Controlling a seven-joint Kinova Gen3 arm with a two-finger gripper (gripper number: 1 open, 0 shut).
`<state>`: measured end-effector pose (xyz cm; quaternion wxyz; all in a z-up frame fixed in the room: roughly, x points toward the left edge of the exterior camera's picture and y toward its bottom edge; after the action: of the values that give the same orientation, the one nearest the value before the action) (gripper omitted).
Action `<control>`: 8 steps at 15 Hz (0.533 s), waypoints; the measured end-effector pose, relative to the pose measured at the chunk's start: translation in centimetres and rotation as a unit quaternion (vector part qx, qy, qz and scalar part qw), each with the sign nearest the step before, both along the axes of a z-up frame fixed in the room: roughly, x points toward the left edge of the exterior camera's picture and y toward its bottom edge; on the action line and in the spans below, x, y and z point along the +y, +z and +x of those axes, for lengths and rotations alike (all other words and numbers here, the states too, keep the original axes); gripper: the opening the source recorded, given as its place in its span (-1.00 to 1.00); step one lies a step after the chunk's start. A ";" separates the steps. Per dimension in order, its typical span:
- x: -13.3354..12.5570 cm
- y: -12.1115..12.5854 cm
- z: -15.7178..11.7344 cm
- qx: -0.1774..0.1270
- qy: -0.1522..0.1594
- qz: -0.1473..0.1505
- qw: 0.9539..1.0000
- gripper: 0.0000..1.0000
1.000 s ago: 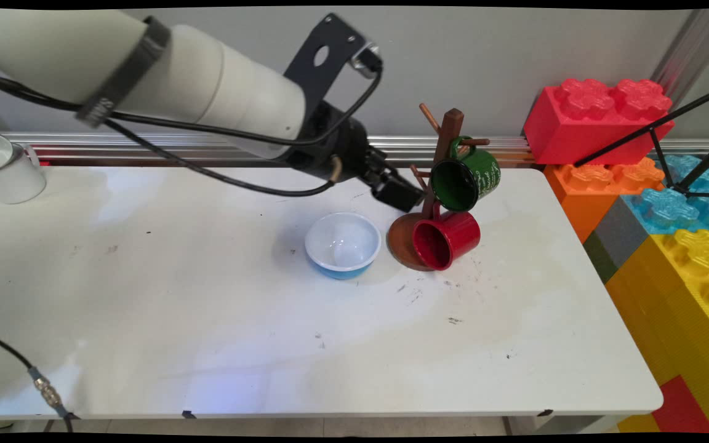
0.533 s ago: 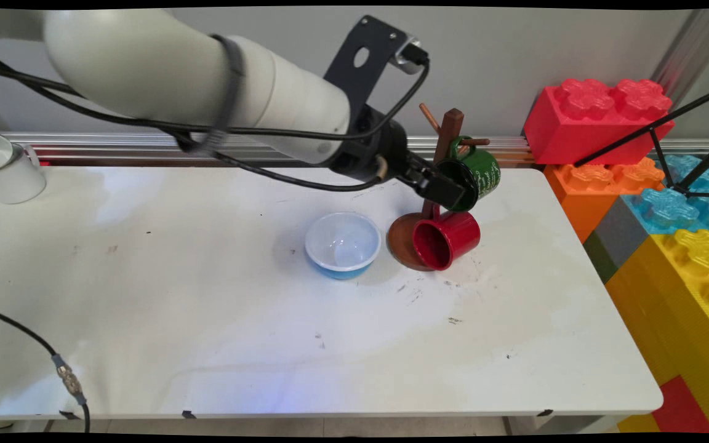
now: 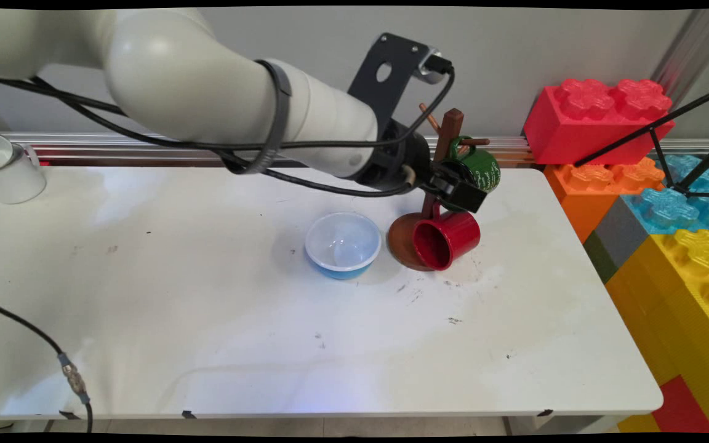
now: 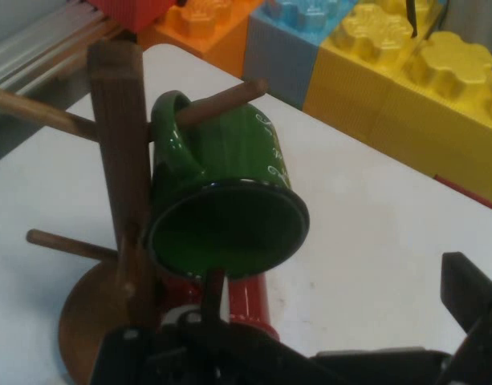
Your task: Pick up the green mug from the rack
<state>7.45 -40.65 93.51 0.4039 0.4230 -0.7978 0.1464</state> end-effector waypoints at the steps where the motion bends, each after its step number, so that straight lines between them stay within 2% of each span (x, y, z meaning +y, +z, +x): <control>1: -0.1 -0.2 -0.2 0.002 0.003 0.002 1.000 1.00; 8: -1.3 -2.3 -1.9 0.028 0.023 0.016 0.999 1.00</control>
<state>5.58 -41.98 91.19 0.4155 0.4518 -0.7785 0.1310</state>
